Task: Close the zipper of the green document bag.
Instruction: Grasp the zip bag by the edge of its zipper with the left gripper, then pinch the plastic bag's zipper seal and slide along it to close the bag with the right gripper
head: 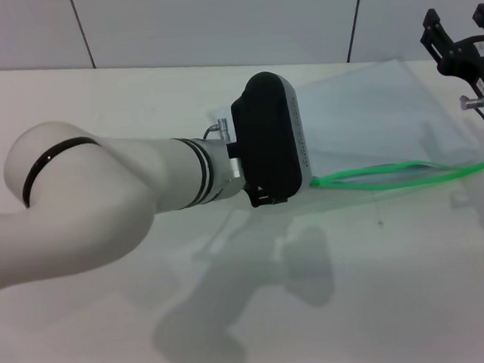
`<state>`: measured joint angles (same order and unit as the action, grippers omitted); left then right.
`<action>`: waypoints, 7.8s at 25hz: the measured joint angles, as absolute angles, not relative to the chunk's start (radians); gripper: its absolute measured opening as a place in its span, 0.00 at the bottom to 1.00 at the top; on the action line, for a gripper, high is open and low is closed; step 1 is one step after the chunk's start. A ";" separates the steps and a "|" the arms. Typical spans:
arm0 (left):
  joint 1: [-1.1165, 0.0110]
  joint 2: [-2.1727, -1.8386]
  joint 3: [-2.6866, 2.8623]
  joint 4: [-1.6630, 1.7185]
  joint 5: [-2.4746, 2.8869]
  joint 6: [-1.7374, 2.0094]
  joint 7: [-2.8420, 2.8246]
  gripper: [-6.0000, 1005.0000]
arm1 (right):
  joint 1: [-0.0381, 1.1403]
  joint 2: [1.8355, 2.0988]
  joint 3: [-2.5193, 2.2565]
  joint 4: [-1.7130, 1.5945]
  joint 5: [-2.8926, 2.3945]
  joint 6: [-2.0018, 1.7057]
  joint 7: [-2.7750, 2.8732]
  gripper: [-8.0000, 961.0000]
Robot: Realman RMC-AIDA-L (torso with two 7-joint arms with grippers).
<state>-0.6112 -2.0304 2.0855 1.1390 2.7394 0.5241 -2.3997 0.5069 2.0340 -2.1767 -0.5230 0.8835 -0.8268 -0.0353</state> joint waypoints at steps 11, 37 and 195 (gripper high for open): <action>-0.626 -2.031 2.121 1.091 2.718 0.447 -2.398 0.72 | 0.508 2.034 -2.177 -0.523 0.884 -0.827 -0.035 0.77; -0.639 -2.033 2.098 1.021 2.653 0.332 -2.423 0.12 | 0.512 2.036 -2.178 -0.523 0.884 -0.827 -0.035 0.77; -0.447 -1.965 2.069 1.404 2.597 0.485 -2.385 0.11 | 0.415 2.034 -1.528 -1.043 -1.643 -0.862 0.931 0.36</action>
